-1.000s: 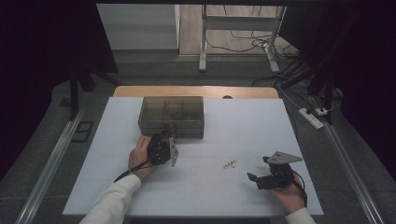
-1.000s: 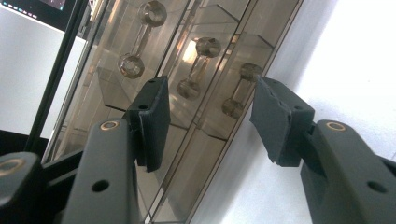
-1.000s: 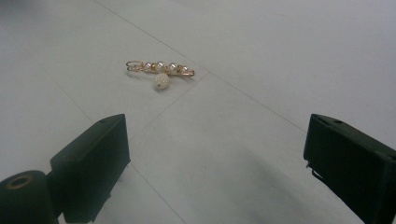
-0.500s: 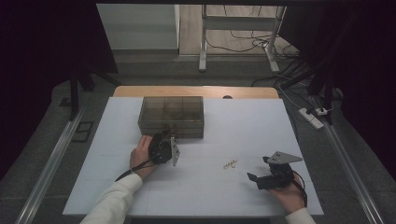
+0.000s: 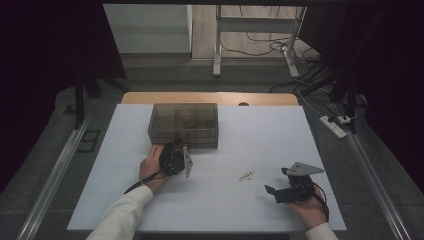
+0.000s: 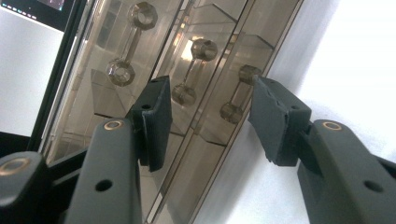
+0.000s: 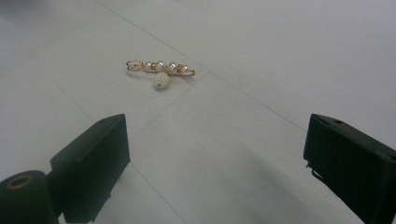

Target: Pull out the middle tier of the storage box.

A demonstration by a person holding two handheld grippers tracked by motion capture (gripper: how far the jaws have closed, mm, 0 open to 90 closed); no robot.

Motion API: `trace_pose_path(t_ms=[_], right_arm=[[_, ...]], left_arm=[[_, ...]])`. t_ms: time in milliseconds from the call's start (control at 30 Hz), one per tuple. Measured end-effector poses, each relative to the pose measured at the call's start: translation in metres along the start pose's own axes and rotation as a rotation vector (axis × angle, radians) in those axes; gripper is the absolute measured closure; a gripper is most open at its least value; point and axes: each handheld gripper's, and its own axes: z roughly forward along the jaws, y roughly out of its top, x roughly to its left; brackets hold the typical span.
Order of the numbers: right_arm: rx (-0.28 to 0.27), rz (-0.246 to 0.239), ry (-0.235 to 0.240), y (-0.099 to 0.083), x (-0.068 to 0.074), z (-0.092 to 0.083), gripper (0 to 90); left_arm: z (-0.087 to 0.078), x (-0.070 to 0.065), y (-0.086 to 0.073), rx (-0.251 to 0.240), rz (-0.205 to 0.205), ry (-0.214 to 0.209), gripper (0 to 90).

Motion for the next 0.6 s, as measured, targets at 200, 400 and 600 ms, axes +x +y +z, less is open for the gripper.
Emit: trace_pose_path(t_ms=[200,400,600], right_arm=[[0.0,0.0,0.0,0.0,0.0,0.0,6.9],[0.001,0.0,0.0,0.0,0.0002,0.0001,6.9],[0.0,0.0,0.0,0.0,0.0001,0.0002,6.9]], left_arm=[[0.0003,0.0,-0.0003,0.001,0.0,0.002,49.5],[0.0003,0.0003,-0.0006,0.011,0.014,0.0,50.8],[0.0016,0.0003,-0.0014,0.005,0.006,0.007,52.6]])
